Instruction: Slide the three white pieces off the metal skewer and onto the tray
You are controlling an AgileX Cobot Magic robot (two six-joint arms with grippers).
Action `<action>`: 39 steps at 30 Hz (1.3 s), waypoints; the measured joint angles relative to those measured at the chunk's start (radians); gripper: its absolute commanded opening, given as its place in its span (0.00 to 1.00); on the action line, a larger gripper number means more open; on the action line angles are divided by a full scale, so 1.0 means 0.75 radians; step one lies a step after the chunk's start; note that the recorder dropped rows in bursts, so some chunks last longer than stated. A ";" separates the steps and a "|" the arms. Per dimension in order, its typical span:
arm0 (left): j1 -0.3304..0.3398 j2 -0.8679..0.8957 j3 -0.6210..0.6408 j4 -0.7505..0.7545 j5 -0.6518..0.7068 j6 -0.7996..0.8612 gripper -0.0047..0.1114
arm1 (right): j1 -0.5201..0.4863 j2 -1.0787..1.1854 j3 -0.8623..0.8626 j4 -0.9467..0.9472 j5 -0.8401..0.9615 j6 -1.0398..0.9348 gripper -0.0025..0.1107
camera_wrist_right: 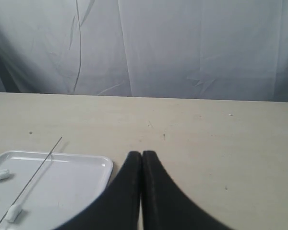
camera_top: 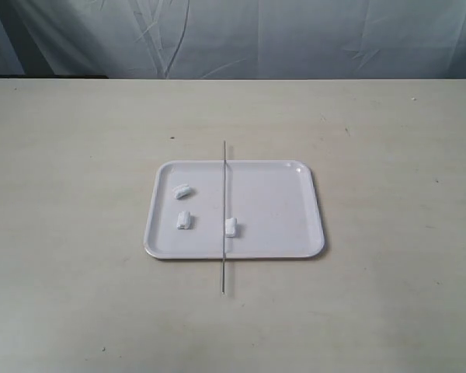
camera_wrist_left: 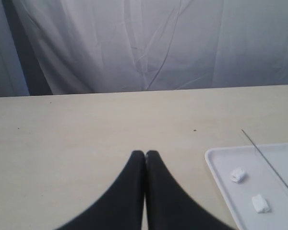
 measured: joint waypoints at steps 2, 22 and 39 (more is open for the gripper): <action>0.045 -0.048 0.000 0.002 0.000 0.000 0.04 | 0.000 0.000 0.000 0.000 0.004 0.000 0.02; 0.193 -0.286 0.014 -0.031 0.008 0.000 0.04 | -0.472 -0.372 0.339 0.734 -0.042 -0.759 0.02; 0.193 -0.286 0.350 -0.185 -0.377 0.076 0.04 | -0.480 -0.424 0.357 0.812 0.126 -0.822 0.02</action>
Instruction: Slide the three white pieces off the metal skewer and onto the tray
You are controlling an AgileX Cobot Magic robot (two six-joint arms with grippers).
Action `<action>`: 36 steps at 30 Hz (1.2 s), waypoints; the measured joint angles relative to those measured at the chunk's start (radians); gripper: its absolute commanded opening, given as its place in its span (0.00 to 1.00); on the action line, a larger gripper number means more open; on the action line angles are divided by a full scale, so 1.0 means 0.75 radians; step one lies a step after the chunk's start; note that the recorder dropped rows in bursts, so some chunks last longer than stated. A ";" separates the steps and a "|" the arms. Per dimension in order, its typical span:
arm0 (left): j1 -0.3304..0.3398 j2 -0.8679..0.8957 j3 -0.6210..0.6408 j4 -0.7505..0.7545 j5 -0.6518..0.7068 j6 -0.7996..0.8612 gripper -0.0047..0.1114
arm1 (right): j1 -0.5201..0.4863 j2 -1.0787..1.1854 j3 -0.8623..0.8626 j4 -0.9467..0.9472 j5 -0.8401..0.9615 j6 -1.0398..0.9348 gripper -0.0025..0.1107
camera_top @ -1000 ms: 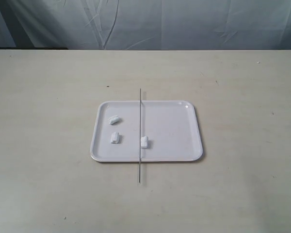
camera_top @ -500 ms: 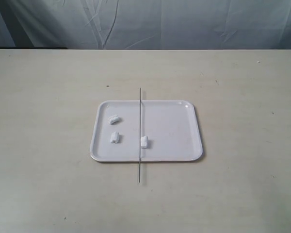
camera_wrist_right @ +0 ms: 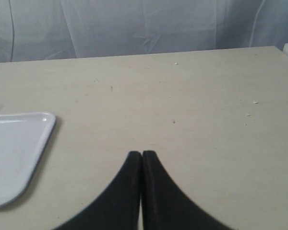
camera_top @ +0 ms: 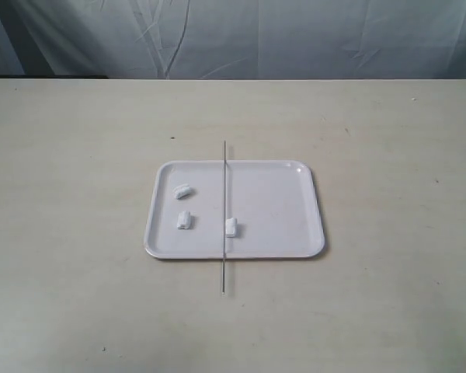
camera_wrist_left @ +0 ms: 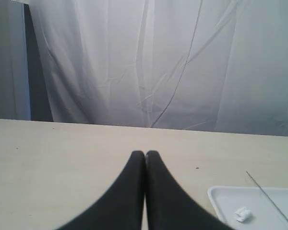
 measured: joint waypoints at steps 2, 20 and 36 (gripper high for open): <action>0.000 0.000 0.000 -0.002 0.011 0.031 0.04 | 0.000 0.000 0.000 0.000 0.001 0.000 0.02; 0.034 0.000 0.000 -0.556 0.214 0.658 0.04 | 0.000 0.000 0.000 -0.076 0.003 0.003 0.02; 0.205 0.000 0.000 -0.550 0.222 0.666 0.04 | 0.000 0.000 0.000 -0.094 0.003 0.003 0.02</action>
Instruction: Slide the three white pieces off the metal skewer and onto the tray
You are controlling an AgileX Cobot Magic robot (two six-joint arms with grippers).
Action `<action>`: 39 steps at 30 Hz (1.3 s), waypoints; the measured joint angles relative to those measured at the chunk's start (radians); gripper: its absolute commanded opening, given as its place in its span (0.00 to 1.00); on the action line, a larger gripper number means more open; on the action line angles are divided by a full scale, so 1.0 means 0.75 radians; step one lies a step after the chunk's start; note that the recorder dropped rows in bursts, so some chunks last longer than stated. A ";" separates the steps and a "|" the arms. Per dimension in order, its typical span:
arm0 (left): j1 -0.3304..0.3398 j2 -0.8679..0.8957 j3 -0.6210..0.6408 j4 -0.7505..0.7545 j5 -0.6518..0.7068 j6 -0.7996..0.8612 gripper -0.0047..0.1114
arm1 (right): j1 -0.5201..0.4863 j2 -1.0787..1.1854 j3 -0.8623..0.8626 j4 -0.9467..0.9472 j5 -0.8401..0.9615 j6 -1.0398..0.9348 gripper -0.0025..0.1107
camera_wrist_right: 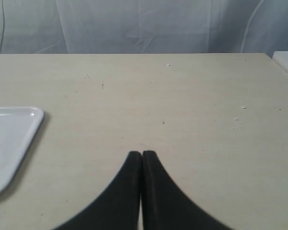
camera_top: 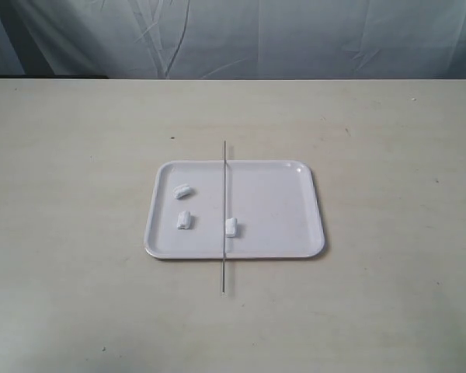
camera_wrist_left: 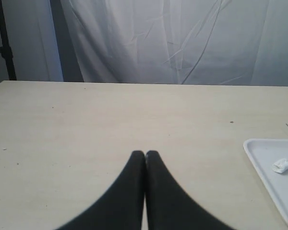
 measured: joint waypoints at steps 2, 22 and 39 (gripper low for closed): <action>0.000 0.000 0.000 0.002 0.000 0.011 0.04 | 0.000 0.000 0.000 -0.001 0.000 0.000 0.02; 0.000 0.000 0.000 0.002 0.000 -0.060 0.04 | 0.000 0.000 0.000 -0.009 0.000 0.000 0.02; 0.000 0.000 0.000 0.035 -0.008 -0.069 0.04 | 0.000 0.000 0.000 -0.009 0.000 0.000 0.02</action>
